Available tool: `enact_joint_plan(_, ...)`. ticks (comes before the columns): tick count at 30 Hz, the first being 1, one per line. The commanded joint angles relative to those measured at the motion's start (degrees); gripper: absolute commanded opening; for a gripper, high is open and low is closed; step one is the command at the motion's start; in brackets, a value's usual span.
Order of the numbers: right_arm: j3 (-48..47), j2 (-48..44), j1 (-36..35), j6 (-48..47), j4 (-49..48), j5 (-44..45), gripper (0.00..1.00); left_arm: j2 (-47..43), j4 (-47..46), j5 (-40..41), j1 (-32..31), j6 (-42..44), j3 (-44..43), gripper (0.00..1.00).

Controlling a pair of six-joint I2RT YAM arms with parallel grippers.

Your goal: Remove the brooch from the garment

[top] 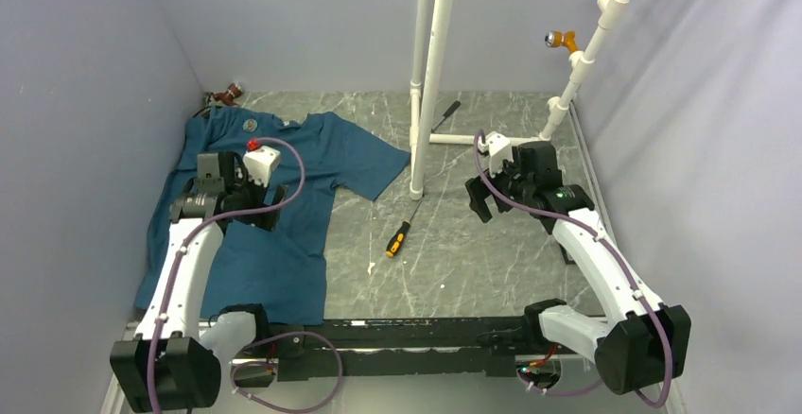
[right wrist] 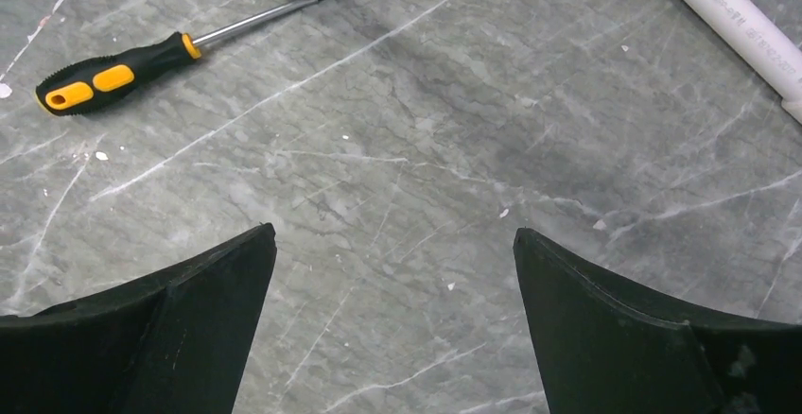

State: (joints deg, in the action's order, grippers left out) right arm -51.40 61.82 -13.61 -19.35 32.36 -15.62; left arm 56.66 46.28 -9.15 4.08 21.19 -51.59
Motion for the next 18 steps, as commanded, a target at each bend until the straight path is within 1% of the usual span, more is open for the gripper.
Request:
enact_joint_plan(1,-2.44,1.06,-0.01,4.17,-2.21,-2.07,1.00,3.98,-6.08,-4.83,-2.01,-2.12,-5.72,0.99)
enact_joint_plan(4,-4.03,2.47,0.14,7.95,-2.79,-2.39,1.00,10.48,-6.85,-11.45,-3.71,-5.17,-10.52,0.99)
enact_joint_plan(5,-4.39,2.94,0.22,8.87,-3.08,-2.48,1.00,12.09,-7.95,-13.52,-5.55,-6.42,-11.65,0.99)
enact_joint_plan(6,-4.72,3.45,0.31,9.94,-3.46,-2.38,1.00,13.28,-10.07,-15.62,-6.35,-8.16,-12.16,0.99)
enact_joint_plan(9,-5.83,5.88,1.08,13.79,-4.45,-2.20,0.99,16.66,-18.10,-18.01,-8.28,-12.89,-11.88,0.99)
enact_joint_plan(12,-8.88,10.15,2.52,16.57,-4.09,-3.15,0.99,22.62,-21.06,-18.06,-10.47,-14.51,-14.50,0.99)
enact_joint_plan(13,-10.28,11.85,3.12,16.89,-3.41,-3.77,0.98,25.13,-20.97,-17.56,-11.18,-14.80,-15.91,0.96)
enact_joint_plan(15,-12.82,14.84,4.21,17.11,-1.46,-5.14,0.97,29.84,-20.27,-15.14,-12.92,-15.00,-18.98,0.92)
enact_joint_plan(18,-14.91,17.79,6.19,17.20,1.17,-7.78,0.96,36.06,-19.37,-10.74,-15.91,-12.95,-22.82,0.91)
